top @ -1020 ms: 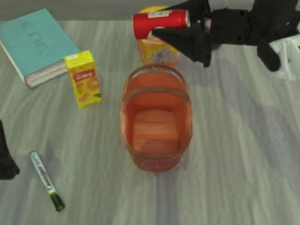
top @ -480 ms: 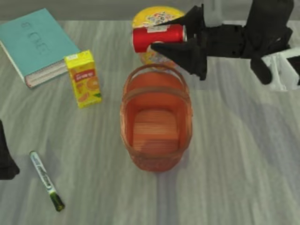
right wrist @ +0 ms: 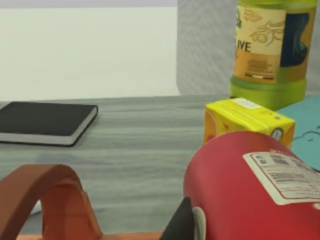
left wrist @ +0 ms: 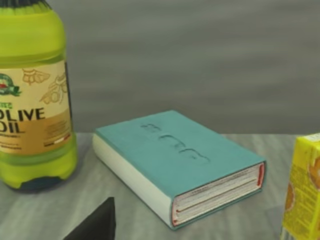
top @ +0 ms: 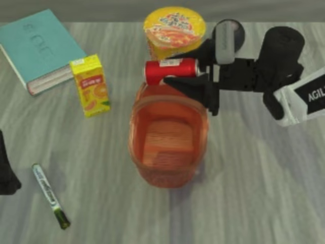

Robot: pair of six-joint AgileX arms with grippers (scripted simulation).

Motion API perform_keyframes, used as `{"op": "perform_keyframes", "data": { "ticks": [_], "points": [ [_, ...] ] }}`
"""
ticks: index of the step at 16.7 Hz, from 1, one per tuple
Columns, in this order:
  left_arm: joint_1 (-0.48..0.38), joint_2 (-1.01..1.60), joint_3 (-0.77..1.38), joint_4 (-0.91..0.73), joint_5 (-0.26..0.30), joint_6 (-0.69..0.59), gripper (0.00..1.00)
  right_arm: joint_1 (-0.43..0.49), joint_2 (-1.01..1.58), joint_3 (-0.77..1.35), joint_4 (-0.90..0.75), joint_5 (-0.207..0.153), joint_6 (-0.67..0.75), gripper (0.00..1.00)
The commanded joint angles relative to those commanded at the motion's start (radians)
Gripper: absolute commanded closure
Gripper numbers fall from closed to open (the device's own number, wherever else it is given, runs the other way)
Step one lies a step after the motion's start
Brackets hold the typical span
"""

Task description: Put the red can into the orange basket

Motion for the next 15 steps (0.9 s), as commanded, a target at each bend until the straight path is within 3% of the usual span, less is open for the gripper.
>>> {"op": "perform_keyframes", "data": {
  "ticks": [2, 15],
  "points": [
    [0.000, 0.000, 0.000, 0.000, 0.000, 0.000, 0.00, 0.000, 0.000, 0.000, 0.000, 0.000, 0.000, 1.00],
    [0.000, 0.000, 0.000, 0.000, 0.000, 0.000, 0.00, 0.000, 0.000, 0.000, 0.000, 0.000, 0.000, 0.02]
  ]
}}
